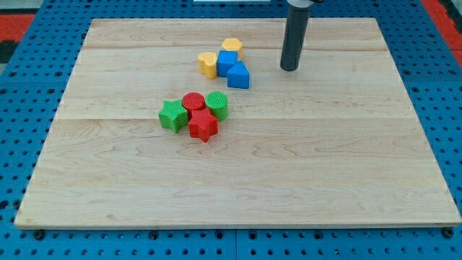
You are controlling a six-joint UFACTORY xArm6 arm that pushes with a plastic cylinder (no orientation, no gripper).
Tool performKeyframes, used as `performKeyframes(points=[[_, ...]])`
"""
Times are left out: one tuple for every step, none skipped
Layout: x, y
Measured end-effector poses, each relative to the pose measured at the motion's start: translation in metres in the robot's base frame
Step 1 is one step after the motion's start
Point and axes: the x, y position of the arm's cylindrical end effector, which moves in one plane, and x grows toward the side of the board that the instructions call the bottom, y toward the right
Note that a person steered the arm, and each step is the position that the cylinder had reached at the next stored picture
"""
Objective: Push the blue cube into the blue triangle
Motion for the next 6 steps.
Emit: performKeyframes(points=[[-0.034, -0.003], [-0.029, -0.064], [-0.031, -0.097], [-0.033, -0.119], [-0.028, -0.121], [-0.021, -0.092]])
